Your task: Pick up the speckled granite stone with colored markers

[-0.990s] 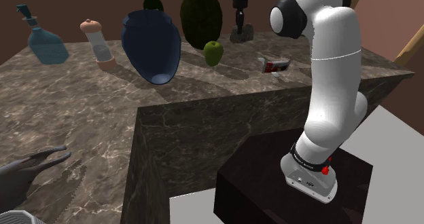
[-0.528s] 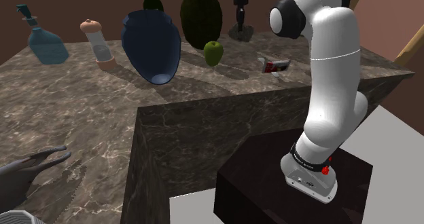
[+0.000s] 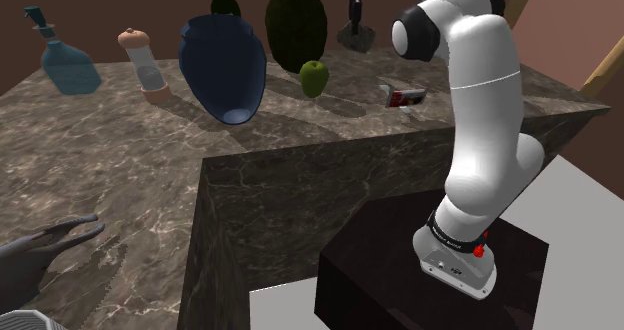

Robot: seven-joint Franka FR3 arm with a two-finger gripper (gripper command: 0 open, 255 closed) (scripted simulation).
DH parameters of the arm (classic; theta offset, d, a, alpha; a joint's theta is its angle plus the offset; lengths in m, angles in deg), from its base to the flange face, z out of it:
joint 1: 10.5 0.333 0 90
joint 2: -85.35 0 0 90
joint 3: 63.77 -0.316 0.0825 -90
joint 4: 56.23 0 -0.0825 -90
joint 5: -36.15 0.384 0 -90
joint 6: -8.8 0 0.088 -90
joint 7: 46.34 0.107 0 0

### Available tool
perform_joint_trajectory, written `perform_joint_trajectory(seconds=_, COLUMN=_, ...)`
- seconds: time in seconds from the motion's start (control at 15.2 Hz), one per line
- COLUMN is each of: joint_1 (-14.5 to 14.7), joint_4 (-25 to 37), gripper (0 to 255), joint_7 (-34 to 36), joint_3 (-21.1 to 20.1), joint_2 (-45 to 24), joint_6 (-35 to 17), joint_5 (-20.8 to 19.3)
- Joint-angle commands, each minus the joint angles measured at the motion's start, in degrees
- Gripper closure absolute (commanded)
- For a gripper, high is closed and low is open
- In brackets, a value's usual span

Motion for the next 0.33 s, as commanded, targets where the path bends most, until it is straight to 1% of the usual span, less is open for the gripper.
perform_joint_trajectory(seconds=0.0, joint_1=-1.76, joint_4=6.42, gripper=255, joint_7=0.25, joint_3=-0.39, joint_2=-2.44, joint_6=3.84, joint_5=0.98)
perform_joint_trajectory(seconds=0.07, joint_1=-2.96, joint_4=10.40, gripper=255, joint_7=0.46, joint_3=-0.70, joint_2=-4.14, joint_6=5.99, joint_5=1.62)
perform_joint_trajectory(seconds=0.13, joint_1=-5.00, joint_4=16.86, gripper=255, joint_7=0.94, joint_3=-1.40, joint_2=-7.08, joint_6=9.24, joint_5=2.63)
perform_joint_trajectory(seconds=0.2, joint_1=-5.71, joint_4=18.95, gripper=255, joint_7=1.15, joint_3=-1.77, joint_2=-8.07, joint_6=10.21, joint_5=2.87)
perform_joint_trajectory(seconds=0.26, joint_1=-5.69, joint_4=18.84, gripper=255, joint_7=1.14, joint_3=-1.80, joint_2=-8.01, joint_6=10.16, joint_5=2.82)
